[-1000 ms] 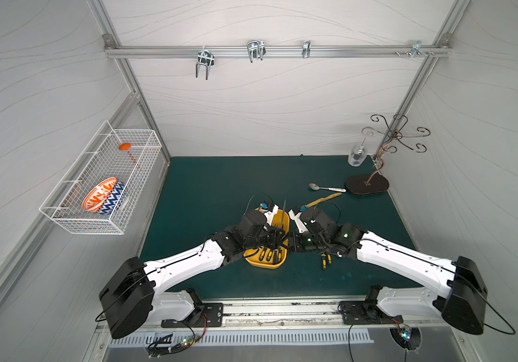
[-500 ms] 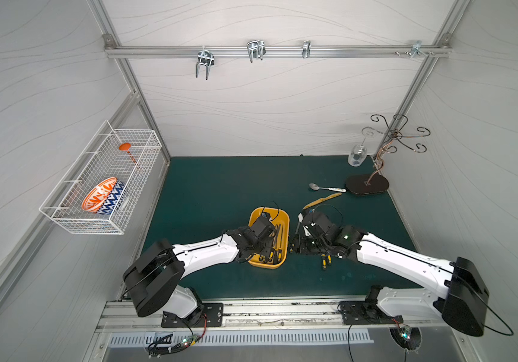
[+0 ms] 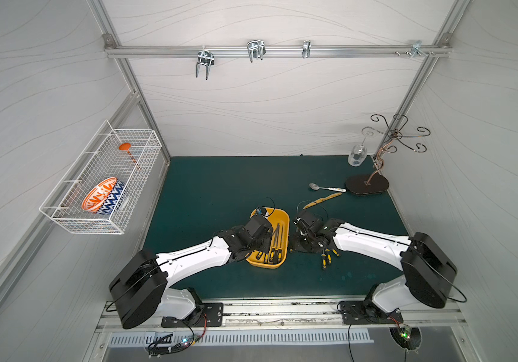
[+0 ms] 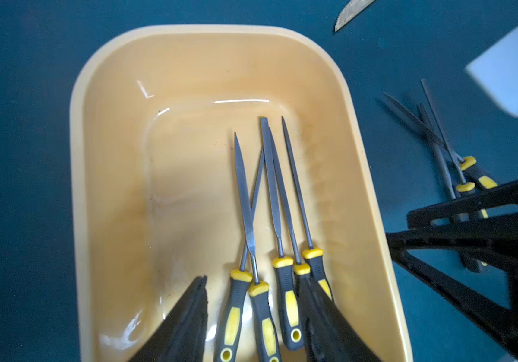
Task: Put the file tool into the storage box
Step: Pick up the file tool from the center of the board.
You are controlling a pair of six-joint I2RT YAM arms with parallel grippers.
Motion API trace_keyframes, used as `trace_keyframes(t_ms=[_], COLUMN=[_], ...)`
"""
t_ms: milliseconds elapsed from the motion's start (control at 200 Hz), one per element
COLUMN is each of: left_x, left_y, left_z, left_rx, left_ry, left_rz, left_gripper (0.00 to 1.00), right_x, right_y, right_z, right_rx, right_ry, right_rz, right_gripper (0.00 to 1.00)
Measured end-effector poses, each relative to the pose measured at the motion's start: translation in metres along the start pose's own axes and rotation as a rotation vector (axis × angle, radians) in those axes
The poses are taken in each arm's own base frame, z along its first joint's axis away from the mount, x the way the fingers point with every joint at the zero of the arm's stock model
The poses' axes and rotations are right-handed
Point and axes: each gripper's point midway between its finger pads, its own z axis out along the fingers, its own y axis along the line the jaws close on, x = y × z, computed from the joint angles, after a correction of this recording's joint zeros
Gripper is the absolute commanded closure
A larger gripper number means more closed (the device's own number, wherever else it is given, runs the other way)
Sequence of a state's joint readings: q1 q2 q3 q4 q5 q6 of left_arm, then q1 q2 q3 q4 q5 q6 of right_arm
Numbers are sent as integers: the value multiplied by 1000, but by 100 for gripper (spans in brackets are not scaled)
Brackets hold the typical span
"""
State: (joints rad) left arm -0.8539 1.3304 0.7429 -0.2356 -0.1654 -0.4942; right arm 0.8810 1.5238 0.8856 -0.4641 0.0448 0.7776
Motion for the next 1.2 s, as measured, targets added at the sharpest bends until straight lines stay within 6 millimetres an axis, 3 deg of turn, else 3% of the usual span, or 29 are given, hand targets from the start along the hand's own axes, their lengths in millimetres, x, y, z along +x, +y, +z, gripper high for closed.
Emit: trace_keyframes(t_ms=[355, 976, 1036, 1201], left_x=[-1, -1, -1, -1], left_y=[6, 9, 9, 9], left_z=[-5, -7, -7, -7], left_rx=[-21, -35, -35, -35], left_ry=[-18, -23, -22, -22], left_rz=[-1, -1, -1, -4], left_gripper=[47, 47, 47, 45], right_x=[-3, 7, 7, 7], right_y=[-1, -17, -16, -18], right_z=[27, 31, 31, 30], right_rx=[50, 238, 232, 229], right_ry=[32, 10, 7, -1], right_rz=[-28, -110, -101, -68], right_gripper=[55, 60, 66, 96])
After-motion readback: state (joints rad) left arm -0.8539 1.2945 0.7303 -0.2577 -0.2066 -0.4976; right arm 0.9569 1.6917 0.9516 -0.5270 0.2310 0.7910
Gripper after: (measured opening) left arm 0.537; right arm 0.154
